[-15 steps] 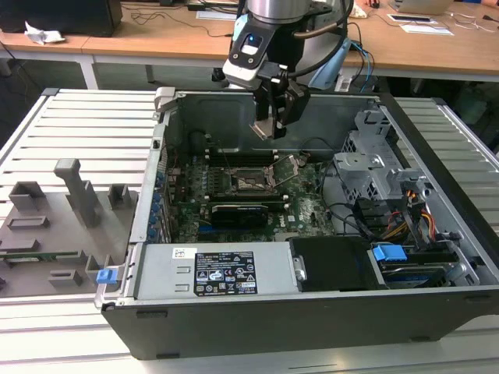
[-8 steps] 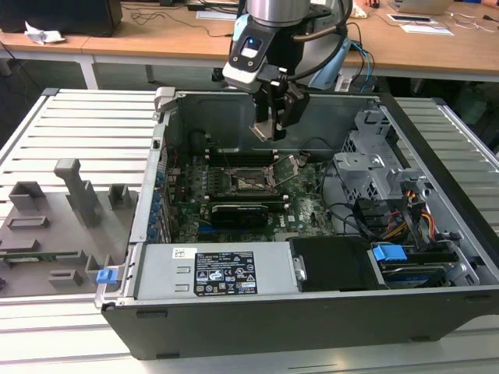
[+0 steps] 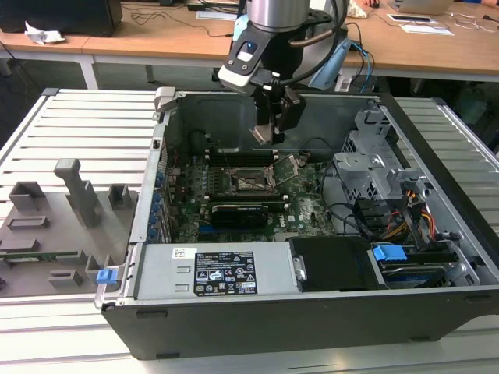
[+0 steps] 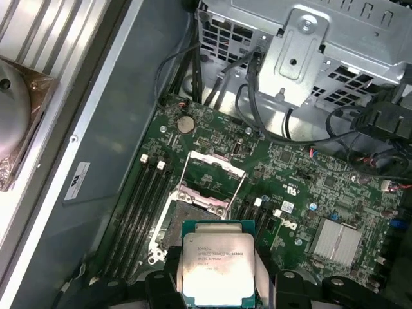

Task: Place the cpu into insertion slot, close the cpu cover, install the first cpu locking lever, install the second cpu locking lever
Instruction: 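Place the cpu into insertion slot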

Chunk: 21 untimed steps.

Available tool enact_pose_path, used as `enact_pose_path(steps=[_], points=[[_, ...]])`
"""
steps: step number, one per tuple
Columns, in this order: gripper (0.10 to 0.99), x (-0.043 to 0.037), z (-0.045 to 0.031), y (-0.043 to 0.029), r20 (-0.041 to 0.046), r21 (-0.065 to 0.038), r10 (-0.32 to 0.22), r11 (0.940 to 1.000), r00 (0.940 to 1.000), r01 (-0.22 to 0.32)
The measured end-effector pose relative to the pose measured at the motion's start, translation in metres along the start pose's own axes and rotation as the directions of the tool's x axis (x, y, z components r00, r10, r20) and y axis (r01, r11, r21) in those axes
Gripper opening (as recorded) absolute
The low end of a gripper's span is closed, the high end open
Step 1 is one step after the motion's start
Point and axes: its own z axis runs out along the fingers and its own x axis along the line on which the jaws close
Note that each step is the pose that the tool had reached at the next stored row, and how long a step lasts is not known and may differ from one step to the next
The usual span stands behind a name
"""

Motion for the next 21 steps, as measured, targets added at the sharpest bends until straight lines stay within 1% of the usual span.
enact_pose_path(steps=[4,7,10,21], points=[[0.533,0.0000,0.0029,-0.0002,0.0036,0.000,0.046,0.9990,0.9989,-0.046],[0.533,-0.0001,0.0065,-0.0005,0.0085,-0.001,0.109,0.9941,0.9940,-0.109],[0.533,-0.0001,0.0079,-0.0007,0.0092,0.000,0.119,0.9929,0.9929,-0.119],[0.533,-0.0002,0.0133,-0.0011,0.0088,0.002,0.119,0.9929,0.9929,-0.119]])
